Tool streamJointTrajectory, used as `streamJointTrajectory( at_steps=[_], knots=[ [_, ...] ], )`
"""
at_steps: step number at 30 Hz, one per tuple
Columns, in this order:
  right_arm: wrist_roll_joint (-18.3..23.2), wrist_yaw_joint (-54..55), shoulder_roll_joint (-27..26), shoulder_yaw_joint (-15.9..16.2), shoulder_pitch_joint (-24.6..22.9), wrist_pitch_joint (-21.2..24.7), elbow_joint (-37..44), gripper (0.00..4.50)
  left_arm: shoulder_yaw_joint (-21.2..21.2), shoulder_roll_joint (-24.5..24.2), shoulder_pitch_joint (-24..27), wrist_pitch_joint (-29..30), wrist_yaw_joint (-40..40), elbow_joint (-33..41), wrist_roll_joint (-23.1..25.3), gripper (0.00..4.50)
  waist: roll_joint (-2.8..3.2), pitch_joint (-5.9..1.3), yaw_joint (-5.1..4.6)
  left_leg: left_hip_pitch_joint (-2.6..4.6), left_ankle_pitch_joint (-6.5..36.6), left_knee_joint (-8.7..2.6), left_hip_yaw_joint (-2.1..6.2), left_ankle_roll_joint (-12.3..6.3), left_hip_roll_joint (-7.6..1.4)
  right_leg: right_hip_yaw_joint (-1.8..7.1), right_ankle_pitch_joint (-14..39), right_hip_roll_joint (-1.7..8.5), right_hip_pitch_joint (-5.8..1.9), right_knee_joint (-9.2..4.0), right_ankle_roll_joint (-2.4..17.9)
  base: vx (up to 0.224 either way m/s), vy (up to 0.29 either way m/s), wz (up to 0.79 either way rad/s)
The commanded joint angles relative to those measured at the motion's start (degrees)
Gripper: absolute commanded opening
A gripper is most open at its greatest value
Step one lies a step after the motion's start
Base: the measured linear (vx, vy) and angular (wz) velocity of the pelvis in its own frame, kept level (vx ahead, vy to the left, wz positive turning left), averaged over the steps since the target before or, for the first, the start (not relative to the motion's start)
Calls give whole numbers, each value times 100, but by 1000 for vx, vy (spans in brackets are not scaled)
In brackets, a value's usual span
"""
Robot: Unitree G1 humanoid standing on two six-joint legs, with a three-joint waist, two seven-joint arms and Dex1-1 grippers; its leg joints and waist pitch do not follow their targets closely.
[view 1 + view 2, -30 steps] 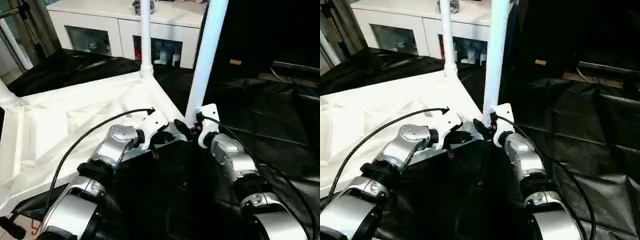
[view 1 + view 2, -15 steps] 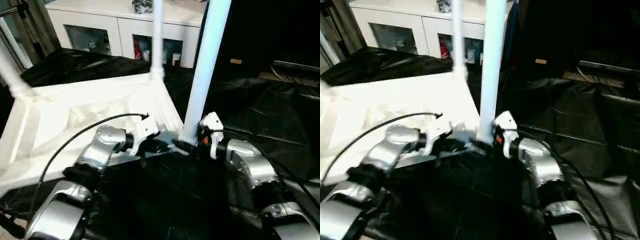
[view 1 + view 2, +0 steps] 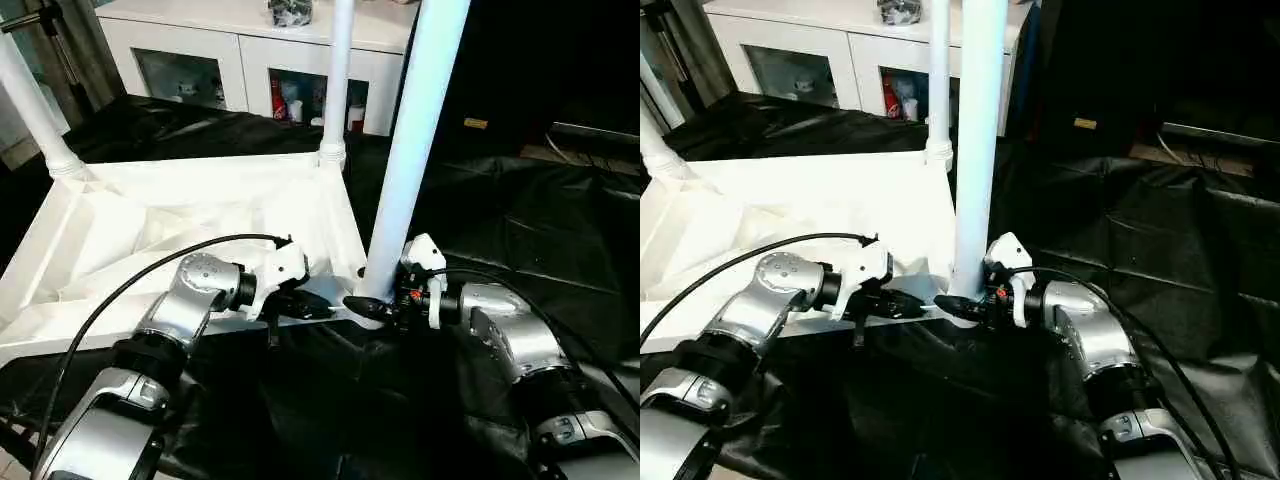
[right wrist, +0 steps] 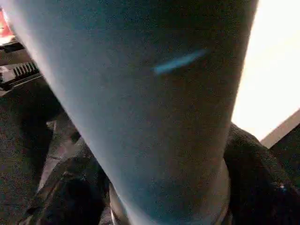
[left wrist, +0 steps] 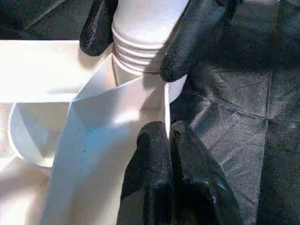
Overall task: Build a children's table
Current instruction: Rotate leg to tighten
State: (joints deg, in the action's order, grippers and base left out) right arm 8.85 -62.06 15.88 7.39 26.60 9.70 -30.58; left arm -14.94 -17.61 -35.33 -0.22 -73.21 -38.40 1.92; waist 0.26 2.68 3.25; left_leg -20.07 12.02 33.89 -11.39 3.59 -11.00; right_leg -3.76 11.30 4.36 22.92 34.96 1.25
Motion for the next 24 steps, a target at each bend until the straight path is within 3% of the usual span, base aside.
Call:
streamJointTrajectory(
  at_steps=[1,7,15,18,19,20,22,24],
  knots=[
    [-12,-138,-67,266,-101,137,38,285,-89,79,77,-38,-102,152,-132,0,-22,-322,9,14,769,-397,106,-357,-286,296,707,429,-292,-388,1457,0,0,0],
    [40,124,-237,158,-193,159,39,281,-47,257,-4,-4,276,45,-86,0,-22,-311,5,11,819,-400,105,-332,-282,299,767,432,-286,-404,1445,0,0,0],
    [-273,2272,-1045,-270,103,120,-848,280,115,886,-488,200,1735,-522,202,0,-30,-268,-65,62,1218,-441,140,-34,-243,304,2011,448,-224,-553,1093,0,0,0],
    [-321,2775,-1264,-348,231,105,-1051,280,133,1064,-602,265,2024,-619,228,0,-34,-276,-101,45,1220,-447,148,-27,-245,310,1955,448,-230,-552,1040,0,0,0],
    [-416,3237,-1442,-383,370,24,-1237,280,135,1208,-675,314,2225,-665,244,0,-5,-293,-100,32,1118,-441,154,-62,-243,308,1759,444,-248,-528,1065,0,0,0],
    [-442,3283,-1497,-367,417,-36,-1288,280,124,1251,-687,333,2261,-662,249,0,0,-281,-131,34,1133,-445,144,-55,-240,307,1693,432,-223,-530,1111,0,0,0],
    [-457,3153,-1561,-300,468,-163,-1309,280,96,1297,-682,338,2244,-633,250,0,-6,-302,-124,25,1064,-426,141,-99,-239,308,1499,444,-253,-519,1150,0,0,0],
    [-463,3057,-1591,-255,495,-255,-1316,350,87,1319,-670,312,2188,-625,259,0,-9,-305,-127,7,1006,-424,139,-193,-240,302,1264,432,-269,-489,1226,0,0,0]
  ],
)
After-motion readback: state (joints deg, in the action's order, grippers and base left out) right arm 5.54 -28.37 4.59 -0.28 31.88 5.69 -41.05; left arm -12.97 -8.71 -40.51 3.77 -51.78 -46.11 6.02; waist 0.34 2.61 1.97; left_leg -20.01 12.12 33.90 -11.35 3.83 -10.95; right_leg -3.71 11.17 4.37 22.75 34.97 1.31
